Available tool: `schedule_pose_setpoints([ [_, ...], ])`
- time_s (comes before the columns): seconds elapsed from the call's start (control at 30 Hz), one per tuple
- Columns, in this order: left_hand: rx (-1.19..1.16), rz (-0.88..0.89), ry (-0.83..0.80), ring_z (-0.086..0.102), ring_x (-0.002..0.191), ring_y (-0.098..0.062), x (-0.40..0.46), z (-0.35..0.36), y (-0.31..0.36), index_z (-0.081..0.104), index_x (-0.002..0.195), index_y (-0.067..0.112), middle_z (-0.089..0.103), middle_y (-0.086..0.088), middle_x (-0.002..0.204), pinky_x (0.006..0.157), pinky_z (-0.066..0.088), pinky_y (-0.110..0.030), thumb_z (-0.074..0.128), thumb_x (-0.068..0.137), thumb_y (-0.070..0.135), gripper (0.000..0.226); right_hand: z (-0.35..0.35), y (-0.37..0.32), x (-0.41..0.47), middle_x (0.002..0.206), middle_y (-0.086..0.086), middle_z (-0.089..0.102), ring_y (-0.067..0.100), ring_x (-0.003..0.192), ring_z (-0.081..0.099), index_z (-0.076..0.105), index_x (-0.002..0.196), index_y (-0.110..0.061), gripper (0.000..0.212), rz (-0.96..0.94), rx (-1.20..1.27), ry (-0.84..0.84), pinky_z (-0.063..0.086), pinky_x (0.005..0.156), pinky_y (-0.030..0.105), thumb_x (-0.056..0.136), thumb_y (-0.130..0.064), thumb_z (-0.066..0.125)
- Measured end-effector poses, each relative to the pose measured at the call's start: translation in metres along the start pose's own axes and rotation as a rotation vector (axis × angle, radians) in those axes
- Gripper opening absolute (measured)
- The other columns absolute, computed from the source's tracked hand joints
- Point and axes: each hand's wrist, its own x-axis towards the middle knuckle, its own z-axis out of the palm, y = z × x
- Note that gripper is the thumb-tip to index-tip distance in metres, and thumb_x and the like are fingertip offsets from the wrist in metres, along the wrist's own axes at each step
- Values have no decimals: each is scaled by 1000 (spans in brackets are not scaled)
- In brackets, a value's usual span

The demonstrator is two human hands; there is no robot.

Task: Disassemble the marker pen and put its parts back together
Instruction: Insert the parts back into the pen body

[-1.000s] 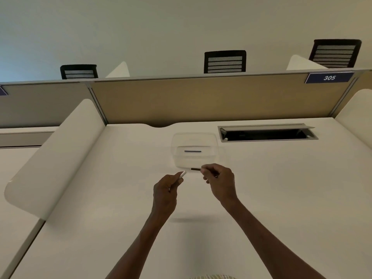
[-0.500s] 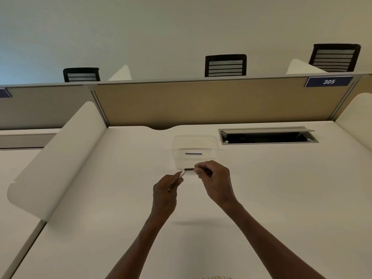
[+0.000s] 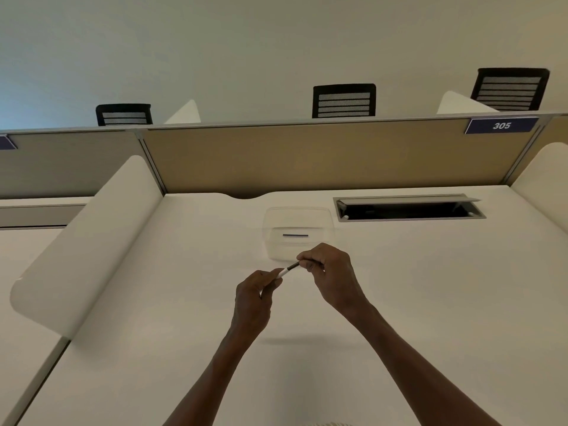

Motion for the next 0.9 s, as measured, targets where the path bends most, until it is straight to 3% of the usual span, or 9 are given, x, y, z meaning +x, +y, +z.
schedule_pose_setpoints([
  [0.27, -6, 33, -52, 57, 72, -10, -1, 0, 4, 74, 112, 21, 67, -1, 78, 63, 40, -15, 67, 89, 2, 30, 3, -6, -2, 89, 12, 72, 11, 79, 61, 74, 103, 0, 18, 25, 61, -128, 44, 73, 8, 86, 0, 67],
  [0.43, -28, 18, -57, 54, 71, -4, 0, -4, 8, 74, 110, 24, 64, 5, 77, 62, 36, -11, 67, 90, 8, 27, 1, -8, 1, 86, 11, 72, 11, 74, 60, 74, 100, -2, 16, 33, 73, -140, 44, 70, 9, 87, -1, 67],
  [0.57, -51, 0, -47, 60, 77, -9, 2, -9, 12, 76, 106, 26, 68, 3, 81, 64, 41, -19, 68, 91, 14, 21, -1, -10, 2, 87, 6, 72, 7, 76, 58, 74, 98, -6, 14, -29, 17, -183, 40, 71, 7, 84, -6, 71],
  [0.63, -52, 2, -60, 62, 81, -10, 3, -12, 15, 76, 103, 27, 70, 3, 83, 66, 43, -19, 68, 90, 14, 21, -3, -11, 3, 85, 7, 71, 10, 76, 58, 74, 96, -6, 12, -78, -9, -215, 42, 71, 12, 84, -7, 71],
  [0.73, -64, 13, -75, 60, 81, -10, 4, -16, 18, 76, 102, 30, 70, 2, 83, 65, 41, -22, 68, 90, 12, 23, -5, -13, 4, 79, 10, 66, 20, 73, 59, 73, 95, -4, 10, -185, -108, -257, 48, 66, 32, 89, -6, 65],
  [0.9, -52, 65, -58, 59, 78, -12, 6, -20, 21, 75, 99, 33, 68, -2, 80, 64, 40, -20, 70, 88, 8, 28, -4, -18, 2, 78, 12, 63, 26, 68, 58, 73, 96, -4, 13, -278, -237, -247, 48, 58, 37, 91, -7, 61],
])
